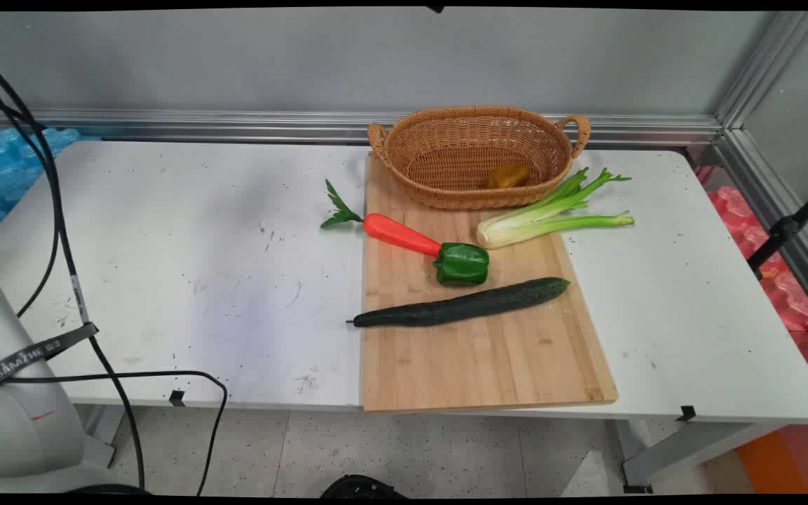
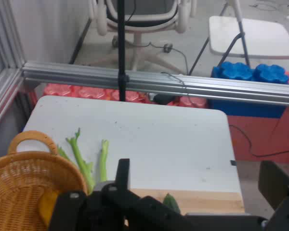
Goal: Pick up the potato from the vegetable basket, then place the picked object on the cutting board
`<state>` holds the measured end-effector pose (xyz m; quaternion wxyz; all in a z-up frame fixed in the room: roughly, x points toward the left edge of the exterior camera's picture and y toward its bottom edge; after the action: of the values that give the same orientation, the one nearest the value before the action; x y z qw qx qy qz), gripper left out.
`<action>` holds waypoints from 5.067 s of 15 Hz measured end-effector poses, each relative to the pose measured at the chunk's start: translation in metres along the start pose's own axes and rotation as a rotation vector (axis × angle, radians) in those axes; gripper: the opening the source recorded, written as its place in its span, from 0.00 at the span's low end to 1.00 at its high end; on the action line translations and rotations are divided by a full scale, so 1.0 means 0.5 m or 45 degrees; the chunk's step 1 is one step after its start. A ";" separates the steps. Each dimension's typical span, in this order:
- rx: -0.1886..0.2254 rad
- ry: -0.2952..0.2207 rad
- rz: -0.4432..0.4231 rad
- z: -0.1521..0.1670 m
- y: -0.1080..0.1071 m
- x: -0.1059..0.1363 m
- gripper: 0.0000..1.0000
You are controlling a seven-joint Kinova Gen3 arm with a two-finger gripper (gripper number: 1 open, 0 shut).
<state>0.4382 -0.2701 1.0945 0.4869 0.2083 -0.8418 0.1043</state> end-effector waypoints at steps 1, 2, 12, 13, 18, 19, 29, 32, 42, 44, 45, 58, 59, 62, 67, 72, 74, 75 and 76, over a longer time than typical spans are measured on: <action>0.014 -0.008 -0.002 -0.001 -0.003 -0.002 1.00; 0.026 -0.019 -0.004 -0.001 -0.005 -0.005 1.00; 0.266 -0.213 -0.145 0.097 -0.093 -0.058 1.00; 0.280 -0.226 -0.161 0.115 -0.103 -0.062 1.00; 0.358 -0.290 -0.257 0.227 -0.164 -0.077 1.00; 0.367 -0.301 -0.274 0.249 -0.175 -0.079 1.00; 0.434 -0.426 -0.460 0.497 -0.275 -0.110 1.00; 0.445 -0.479 -0.512 0.565 -0.296 -0.126 1.00; 0.430 -0.626 -0.618 0.731 -0.343 -0.178 1.00; 0.426 -0.641 -0.636 0.752 -0.349 -0.186 1.00; 0.423 -0.648 -0.647 0.763 -0.352 -0.191 1.00; 0.420 -0.681 -0.679 0.803 -0.360 -0.210 0.00; 0.422 -0.678 -0.676 0.798 -0.359 -0.208 0.00; 0.427 -0.661 -0.639 0.769 -0.350 -0.191 0.00; 0.419 -0.615 -0.502 0.694 -0.327 -0.131 0.00; 0.375 -0.572 -0.365 0.602 -0.276 -0.069 0.00; 0.340 -0.556 -0.316 0.558 -0.241 -0.051 0.00; 0.315 -0.551 -0.289 0.537 -0.220 -0.044 0.00; 0.297 -0.547 -0.271 0.522 -0.205 -0.041 0.00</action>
<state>0.2909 -0.4552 0.9425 0.2779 0.3678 -0.8815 0.1023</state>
